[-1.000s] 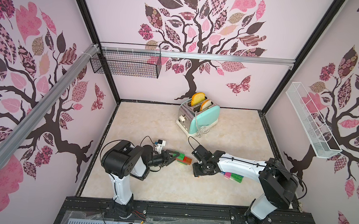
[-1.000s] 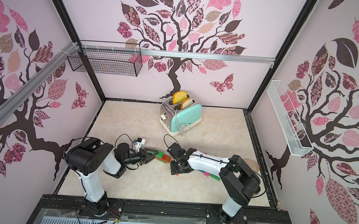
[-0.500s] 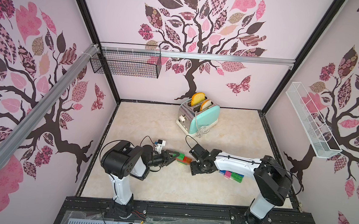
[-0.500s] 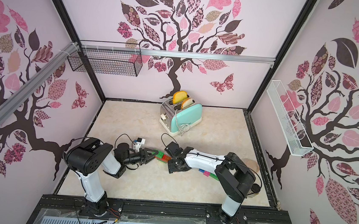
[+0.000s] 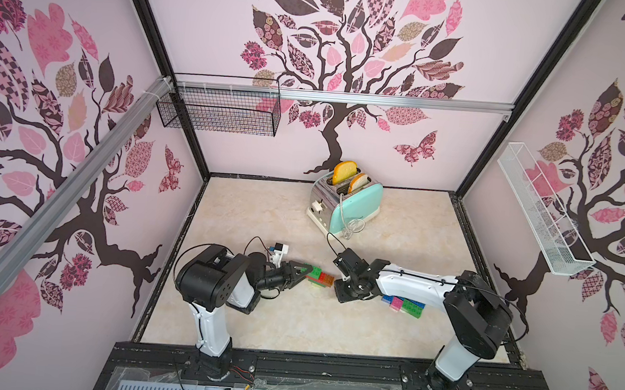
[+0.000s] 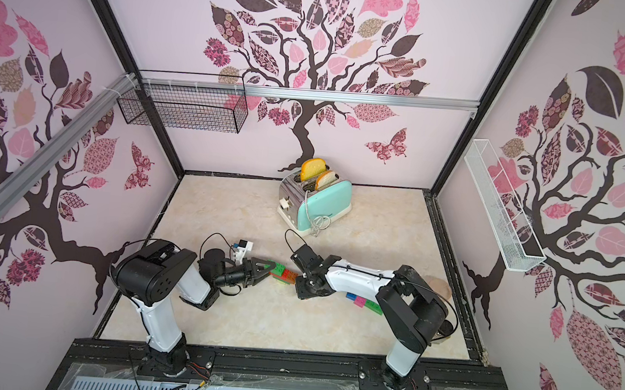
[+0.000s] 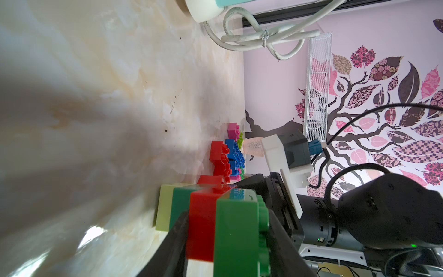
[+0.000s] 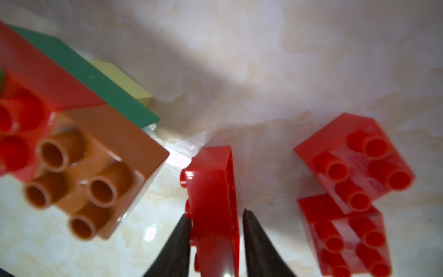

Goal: Assemble a heart with lego
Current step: Adjust the lego brick at the center of the board.

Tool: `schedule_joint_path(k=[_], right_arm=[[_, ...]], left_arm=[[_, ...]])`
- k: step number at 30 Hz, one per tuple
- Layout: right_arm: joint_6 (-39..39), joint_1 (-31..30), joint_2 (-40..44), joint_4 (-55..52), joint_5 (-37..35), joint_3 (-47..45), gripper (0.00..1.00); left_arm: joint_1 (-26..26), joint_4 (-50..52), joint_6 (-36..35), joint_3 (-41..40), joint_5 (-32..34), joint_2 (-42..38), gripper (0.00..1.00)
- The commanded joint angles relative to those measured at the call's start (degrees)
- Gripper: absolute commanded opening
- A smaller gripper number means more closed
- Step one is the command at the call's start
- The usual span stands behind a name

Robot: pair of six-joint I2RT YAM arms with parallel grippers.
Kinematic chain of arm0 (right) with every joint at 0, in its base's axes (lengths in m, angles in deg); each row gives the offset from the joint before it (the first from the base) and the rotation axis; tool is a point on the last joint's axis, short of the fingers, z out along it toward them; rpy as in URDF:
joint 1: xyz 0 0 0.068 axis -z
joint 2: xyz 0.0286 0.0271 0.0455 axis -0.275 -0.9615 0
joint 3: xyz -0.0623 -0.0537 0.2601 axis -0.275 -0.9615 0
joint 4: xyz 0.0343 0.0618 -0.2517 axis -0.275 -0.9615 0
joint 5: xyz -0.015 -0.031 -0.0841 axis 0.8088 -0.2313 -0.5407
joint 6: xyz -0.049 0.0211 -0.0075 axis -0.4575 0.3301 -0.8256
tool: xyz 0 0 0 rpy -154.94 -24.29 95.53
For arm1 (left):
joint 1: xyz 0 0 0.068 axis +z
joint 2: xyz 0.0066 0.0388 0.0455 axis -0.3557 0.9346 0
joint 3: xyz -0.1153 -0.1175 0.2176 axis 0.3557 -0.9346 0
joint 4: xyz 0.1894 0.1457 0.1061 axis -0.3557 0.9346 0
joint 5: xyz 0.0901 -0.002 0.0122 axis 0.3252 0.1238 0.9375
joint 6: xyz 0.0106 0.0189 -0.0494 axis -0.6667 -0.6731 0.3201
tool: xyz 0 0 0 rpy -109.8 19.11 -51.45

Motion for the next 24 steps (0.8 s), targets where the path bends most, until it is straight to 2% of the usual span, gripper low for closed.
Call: schedule_joint_path(k=[1, 3, 7, 13, 19, 24], right_arm=[[-2.56, 0.88, 2.47, 2.4, 5.1, -1.25, 0.29], [-3.51, 1.32, 3.81, 2.7, 9.25, -2.57, 0.24], [-4.54, 1.33, 8.1, 3.37, 20.13, -7.18, 0.24], [-4.1, 1.49, 7.0, 10.69, 42.32, -12.95, 0.26], [-4.94, 4.17, -0.8, 13.05, 46.49, -13.73, 0.25], [-6.84, 5.79, -0.82, 9.76, 41.96, -12.79, 0.34]], left_arm=[[0.21, 0.79, -0.81, -0.07, 0.22, -0.64, 0.36], [0.18, 0.79, -0.7, 0.09, 0.07, -0.56, 0.36], [0.18, 0.8, -0.81, 0.14, 0.22, -0.79, 0.35], [0.23, 0.88, -0.63, 0.61, 0.75, -1.13, 0.35], [0.19, 1.87, -0.76, 0.28, 1.15, -2.47, 0.35], [0.18, 6.28, -2.66, 0.06, 1.61, -5.89, 0.35]])
